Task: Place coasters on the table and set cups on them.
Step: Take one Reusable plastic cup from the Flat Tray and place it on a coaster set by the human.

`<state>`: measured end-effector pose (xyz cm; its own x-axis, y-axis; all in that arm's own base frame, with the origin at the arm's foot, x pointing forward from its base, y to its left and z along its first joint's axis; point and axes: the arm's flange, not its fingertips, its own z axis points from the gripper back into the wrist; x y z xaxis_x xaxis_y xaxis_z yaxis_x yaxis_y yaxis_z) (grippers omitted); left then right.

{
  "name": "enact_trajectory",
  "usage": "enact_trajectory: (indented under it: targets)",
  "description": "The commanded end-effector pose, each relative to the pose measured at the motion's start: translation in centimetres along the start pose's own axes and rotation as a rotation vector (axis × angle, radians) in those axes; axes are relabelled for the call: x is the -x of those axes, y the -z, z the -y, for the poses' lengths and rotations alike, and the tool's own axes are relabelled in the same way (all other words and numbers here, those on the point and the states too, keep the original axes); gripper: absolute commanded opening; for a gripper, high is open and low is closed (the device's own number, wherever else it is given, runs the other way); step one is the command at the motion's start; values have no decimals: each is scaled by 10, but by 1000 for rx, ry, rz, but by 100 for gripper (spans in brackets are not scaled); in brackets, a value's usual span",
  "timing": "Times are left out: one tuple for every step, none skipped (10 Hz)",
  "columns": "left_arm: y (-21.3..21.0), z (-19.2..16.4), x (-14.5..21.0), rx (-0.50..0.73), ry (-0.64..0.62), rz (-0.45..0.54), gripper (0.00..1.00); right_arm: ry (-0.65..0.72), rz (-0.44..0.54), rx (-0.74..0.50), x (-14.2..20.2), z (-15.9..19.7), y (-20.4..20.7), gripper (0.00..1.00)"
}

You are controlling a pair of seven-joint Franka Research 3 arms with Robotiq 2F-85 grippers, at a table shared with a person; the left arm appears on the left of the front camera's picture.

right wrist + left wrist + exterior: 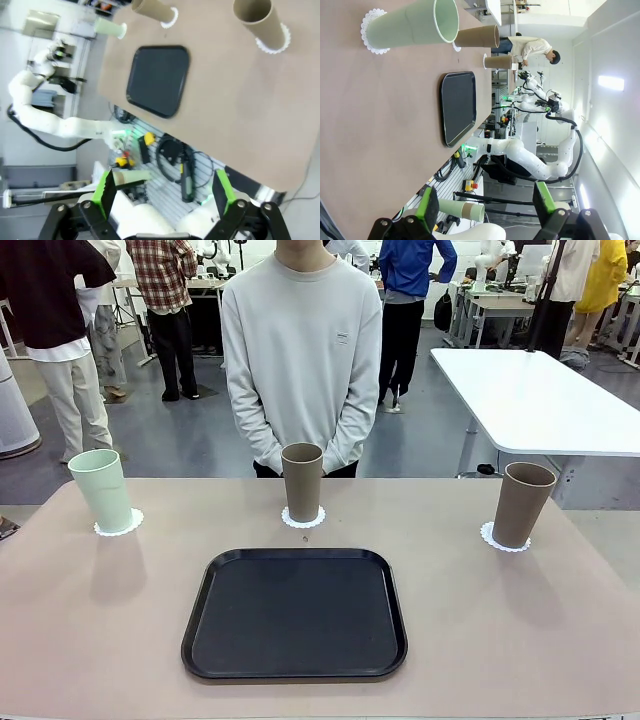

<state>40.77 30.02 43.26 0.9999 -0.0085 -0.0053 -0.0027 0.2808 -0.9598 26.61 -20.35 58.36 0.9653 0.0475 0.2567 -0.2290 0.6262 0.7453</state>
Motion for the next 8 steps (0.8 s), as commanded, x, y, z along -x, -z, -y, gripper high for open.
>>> enact_trajectory:
  targets:
    - [0,4,1,1,-7,-2,100,125,36,-238,-31,55,-60,100]
    - [0,4,1,1,-7,-2,100,169,93,-347,-31,91,-82,100]
    - [0,4,1,1,-7,-2,100,209,119,-411,-29,120,-91,100]
    - [0,4,1,1,-7,-2,100,232,127,-459,-26,143,-92,100]
    - [0,4,1,1,-7,-2,100,243,141,-474,-21,161,-88,100]
    - [0,4,1,1,-7,-2,100,226,171,-450,-17,174,-80,100]
    - [0,4,1,1,-7,-2,100,172,175,-417,-10,191,-69,100]
    - [0,4,1,1,-7,-2,100,145,195,-396,-3,209,-57,100]
